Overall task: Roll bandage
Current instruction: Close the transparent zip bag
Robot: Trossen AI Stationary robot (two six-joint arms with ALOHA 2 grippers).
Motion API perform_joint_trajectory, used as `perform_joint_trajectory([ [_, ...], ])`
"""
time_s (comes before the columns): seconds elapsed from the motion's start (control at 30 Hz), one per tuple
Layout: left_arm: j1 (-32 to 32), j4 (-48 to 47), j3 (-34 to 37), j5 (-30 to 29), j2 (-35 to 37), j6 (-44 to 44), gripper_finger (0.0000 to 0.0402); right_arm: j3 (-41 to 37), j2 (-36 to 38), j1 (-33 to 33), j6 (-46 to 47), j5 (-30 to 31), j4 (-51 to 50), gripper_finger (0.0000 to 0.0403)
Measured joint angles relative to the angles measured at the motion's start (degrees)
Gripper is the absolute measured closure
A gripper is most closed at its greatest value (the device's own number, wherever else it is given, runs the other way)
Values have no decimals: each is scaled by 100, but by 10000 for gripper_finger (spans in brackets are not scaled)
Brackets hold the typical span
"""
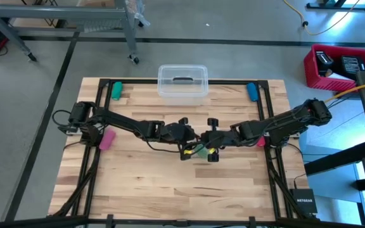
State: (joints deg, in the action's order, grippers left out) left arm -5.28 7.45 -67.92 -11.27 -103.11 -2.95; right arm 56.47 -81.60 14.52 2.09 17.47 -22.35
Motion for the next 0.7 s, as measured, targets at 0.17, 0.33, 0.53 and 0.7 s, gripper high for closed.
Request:
perform_joint_trajectory([
  [0.17, 0, -67, 0, 3, 0, 114, 324, 0, 0, 0, -2, 38, -21, 370],
  [0.33, 24, -286, 0, -42, -1, 152, 374, 2, 0, 5, 40, -39, -35, 370],
  [0.53, 13, -252, 0, -56, -9, 298, 400, 4, 0, 10, 48, -82, -21, 370],
  [0.7, 13, -209, 0, -57, -7, 357, 401, 5, 0, 8, 138, -100, -25, 369],
])
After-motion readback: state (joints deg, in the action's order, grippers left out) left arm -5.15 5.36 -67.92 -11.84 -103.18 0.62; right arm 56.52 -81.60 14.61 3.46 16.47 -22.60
